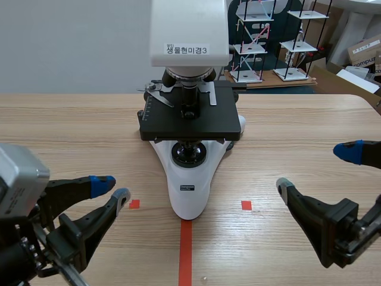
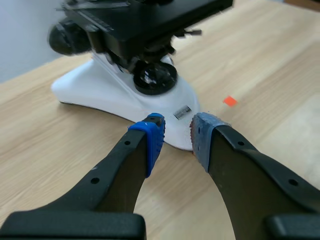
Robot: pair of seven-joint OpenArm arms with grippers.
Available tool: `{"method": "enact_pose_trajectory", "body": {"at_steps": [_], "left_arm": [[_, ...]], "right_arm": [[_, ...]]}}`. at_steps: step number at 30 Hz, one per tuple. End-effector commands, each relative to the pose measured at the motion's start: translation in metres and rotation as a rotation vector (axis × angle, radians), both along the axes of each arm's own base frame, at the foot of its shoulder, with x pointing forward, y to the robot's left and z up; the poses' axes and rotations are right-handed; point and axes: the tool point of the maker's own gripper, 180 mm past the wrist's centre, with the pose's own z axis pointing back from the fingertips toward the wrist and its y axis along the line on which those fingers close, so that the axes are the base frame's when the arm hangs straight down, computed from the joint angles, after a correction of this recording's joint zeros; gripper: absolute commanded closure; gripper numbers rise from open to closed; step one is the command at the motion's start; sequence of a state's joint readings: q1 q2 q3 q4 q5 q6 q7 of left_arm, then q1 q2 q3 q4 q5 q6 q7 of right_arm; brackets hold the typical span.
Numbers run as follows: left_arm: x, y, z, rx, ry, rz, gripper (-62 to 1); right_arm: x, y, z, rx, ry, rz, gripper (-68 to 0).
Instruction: Return to the home posture
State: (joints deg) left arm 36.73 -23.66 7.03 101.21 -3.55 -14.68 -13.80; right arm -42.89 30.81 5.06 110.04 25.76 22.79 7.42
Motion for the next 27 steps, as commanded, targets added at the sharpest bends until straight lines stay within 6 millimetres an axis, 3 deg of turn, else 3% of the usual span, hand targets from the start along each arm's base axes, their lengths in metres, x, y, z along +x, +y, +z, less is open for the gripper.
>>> {"method": "enact_pose_trajectory", "body": {"at_steps": [1,5,10,16,22,27], "left_arm": [[-0.002,0.001,-0.002,0.01,0.022,-0.004,-19.8],[-0.003,0.006,-0.005,0.044,0.077,-0.019,-31.6],[-0.003,0.01,0.006,0.018,0.091,-0.064,-39.8],[-0.002,0.013,0.015,0.052,0.118,-0.101,-57.1],[0.0,0.023,0.018,0.091,0.124,-0.053,-62.0],[0.003,0.034,0.028,0.118,0.082,-0.004,-62.3]], "right_arm": [[0.002,0.001,0.006,0.015,-0.022,-0.003,-67.9],[0.002,0.001,0.006,0.015,-0.022,-0.003,-67.9],[0.002,0.001,0.006,0.015,-0.022,-0.003,-67.9],[0.002,0.001,0.006,0.015,-0.022,-0.003,-67.9],[0.002,0.001,0.006,0.015,-0.022,-0.003,-67.9],[0.002,0.001,0.006,0.015,-0.022,-0.003,-67.9]]}}
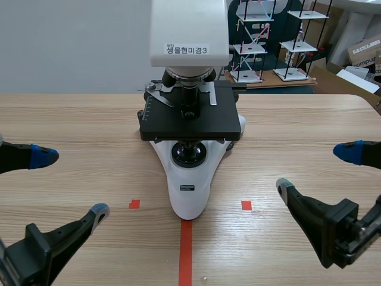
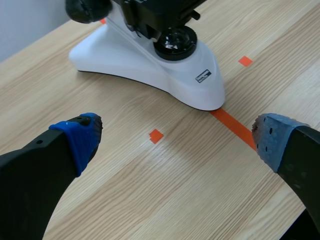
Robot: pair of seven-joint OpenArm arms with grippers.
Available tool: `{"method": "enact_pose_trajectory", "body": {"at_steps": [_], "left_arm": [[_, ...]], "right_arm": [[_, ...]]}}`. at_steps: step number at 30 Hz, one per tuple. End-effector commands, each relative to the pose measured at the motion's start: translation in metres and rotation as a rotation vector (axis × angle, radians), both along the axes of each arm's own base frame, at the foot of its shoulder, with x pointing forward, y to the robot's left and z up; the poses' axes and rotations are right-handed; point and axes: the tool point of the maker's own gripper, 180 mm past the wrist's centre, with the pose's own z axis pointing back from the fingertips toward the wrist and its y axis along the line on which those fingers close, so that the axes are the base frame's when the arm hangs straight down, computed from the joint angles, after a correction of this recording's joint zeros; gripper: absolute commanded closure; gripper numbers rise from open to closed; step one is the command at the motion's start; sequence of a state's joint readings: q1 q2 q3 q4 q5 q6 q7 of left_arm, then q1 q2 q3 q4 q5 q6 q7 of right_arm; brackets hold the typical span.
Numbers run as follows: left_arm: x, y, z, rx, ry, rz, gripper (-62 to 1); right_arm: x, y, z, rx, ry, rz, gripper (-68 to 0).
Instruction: Return to the home posture
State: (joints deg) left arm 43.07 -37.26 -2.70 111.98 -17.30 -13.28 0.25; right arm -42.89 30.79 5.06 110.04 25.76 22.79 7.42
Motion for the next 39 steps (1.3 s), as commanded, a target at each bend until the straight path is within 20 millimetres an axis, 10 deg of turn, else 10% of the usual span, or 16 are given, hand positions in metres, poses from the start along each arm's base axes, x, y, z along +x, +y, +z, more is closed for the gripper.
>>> {"method": "enact_pose_trajectory", "body": {"at_steps": [1,39], "left_arm": [[-0.0002,-0.0051,0.0084,-0.019,-0.024,-0.003,-62.3],[-0.0031,-0.0061,0.0063,-0.033,-0.075,0.03,-62.3]], "right_arm": [[0.002,0.001,0.0063,0.015,-0.022,-0.002,-67.9],[0.002,0.001,0.0063,0.015,-0.022,-0.003,-67.9]]}}
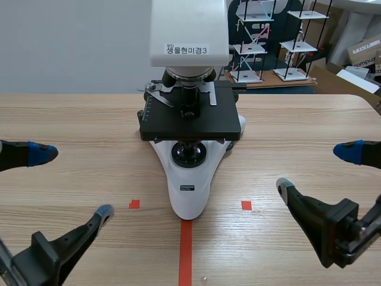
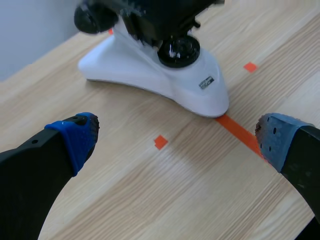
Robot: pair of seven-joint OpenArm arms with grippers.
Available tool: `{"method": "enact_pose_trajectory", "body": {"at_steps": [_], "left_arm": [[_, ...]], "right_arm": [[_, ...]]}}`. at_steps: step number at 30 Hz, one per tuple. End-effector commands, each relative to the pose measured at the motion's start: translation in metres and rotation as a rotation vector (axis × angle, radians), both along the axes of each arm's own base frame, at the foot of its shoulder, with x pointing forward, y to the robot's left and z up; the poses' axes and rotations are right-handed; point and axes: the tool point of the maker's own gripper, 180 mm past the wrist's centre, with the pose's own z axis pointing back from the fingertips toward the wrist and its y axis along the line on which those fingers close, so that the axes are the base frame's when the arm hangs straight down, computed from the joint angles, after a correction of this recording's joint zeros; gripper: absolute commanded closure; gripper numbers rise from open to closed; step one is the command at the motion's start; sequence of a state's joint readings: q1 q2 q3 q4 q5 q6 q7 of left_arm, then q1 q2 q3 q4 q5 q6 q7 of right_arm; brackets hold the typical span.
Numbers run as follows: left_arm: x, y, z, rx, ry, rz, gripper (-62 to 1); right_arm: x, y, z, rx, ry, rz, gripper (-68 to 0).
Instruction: Return to the home posture
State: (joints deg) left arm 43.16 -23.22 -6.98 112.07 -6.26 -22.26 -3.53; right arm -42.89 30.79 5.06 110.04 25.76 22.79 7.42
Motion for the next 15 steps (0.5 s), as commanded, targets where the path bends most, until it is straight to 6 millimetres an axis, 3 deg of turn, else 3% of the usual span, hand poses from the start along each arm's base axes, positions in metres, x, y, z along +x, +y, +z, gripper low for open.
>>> {"method": "enact_pose_trajectory", "body": {"at_steps": [1,15], "left_arm": [[0.0002,0.0006,0.0009,-0.033,-0.007,0.016,-62.3],[-0.0002,0.0061,-0.0069,-0.056,-0.01,0.033,-62.3]], "right_arm": [[0.002,0.001,0.0063,0.015,-0.022,-0.003,-67.9],[0.002,0.001,0.0063,0.015,-0.022,-0.002,-67.9]]}}
